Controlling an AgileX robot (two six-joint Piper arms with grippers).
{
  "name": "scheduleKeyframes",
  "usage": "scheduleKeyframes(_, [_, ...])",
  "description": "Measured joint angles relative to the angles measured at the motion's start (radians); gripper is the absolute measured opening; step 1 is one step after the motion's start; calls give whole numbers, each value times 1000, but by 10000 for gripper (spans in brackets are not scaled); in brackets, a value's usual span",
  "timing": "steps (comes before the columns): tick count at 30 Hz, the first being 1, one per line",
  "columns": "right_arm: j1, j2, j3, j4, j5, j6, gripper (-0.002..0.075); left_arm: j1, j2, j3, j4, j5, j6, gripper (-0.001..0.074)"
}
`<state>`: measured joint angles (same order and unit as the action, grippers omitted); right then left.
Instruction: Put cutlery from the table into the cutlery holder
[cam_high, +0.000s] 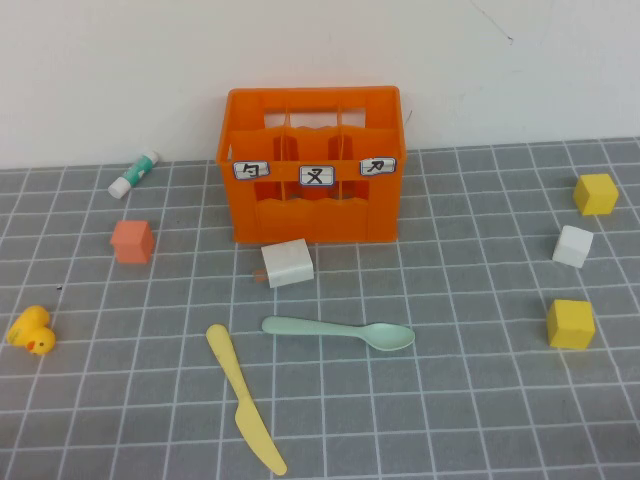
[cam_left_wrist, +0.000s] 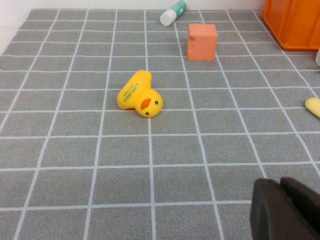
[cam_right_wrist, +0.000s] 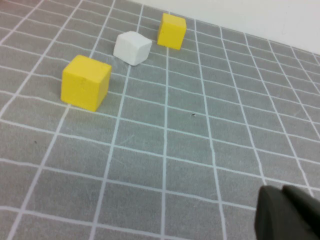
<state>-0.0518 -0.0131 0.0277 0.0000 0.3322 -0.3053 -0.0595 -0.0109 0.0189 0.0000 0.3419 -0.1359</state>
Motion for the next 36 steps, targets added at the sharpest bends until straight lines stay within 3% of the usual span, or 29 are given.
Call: scheduleKeyframes(36, [26,0,-2,15,2,0,-3,0,0,0,0,0,2,-1])
